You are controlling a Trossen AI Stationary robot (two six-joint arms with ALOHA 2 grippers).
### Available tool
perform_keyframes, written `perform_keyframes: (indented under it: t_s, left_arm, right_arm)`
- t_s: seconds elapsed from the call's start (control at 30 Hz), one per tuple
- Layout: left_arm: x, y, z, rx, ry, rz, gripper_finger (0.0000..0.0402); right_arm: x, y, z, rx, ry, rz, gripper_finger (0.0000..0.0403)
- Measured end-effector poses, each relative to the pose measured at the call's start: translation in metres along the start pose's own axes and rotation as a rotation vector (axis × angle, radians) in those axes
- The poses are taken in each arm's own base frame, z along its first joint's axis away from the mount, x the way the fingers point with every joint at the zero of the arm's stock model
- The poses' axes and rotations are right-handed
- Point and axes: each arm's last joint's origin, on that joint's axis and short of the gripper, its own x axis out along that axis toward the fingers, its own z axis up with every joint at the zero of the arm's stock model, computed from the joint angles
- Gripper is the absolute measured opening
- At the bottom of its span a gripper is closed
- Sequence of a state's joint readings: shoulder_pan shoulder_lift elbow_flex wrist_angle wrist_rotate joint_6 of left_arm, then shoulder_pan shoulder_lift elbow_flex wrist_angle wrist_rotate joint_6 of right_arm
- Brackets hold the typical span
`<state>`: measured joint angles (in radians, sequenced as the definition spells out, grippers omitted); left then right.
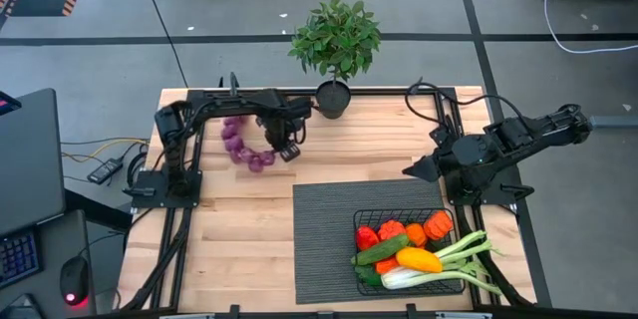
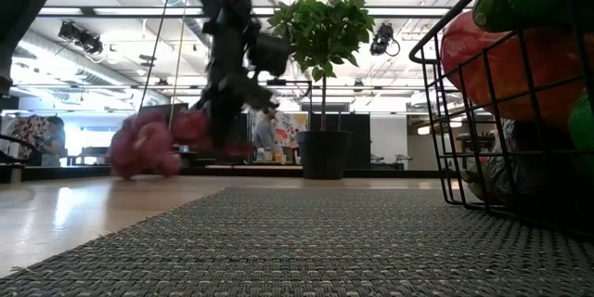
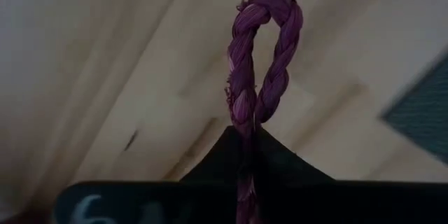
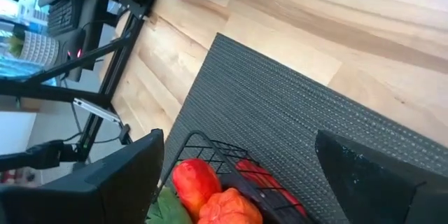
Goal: Build produce basket
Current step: Put the purple garlic into the black wire basket
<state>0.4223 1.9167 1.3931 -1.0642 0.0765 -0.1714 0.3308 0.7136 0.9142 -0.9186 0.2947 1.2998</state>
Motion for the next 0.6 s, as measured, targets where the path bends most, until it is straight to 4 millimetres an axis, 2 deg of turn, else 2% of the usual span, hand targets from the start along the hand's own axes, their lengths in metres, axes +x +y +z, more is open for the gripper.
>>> perform_keyframes:
  t_s: [0.23,0.4,0.6]
  left_arm:
    - [-0.066,-0.046,0.014,0.08,-0.145,-0.033,0.0019]
    - [-0.113,-0.085,0.011,0.097,-0.27,-0.088,0.0019]
    - [-0.142,-0.132,-0.003,0.094,-0.385,-0.179,0.0019]
  right_arm:
    - [0.0,0.0,0.001,-0.067,-0.021,-0.004,0.0373]
    - [-0.005,0.001,0.006,-0.042,-0.136,0.022,0.0373]
    - [-0.011,0.011,0.012,-0.071,-0.237,0.134,0.0373]
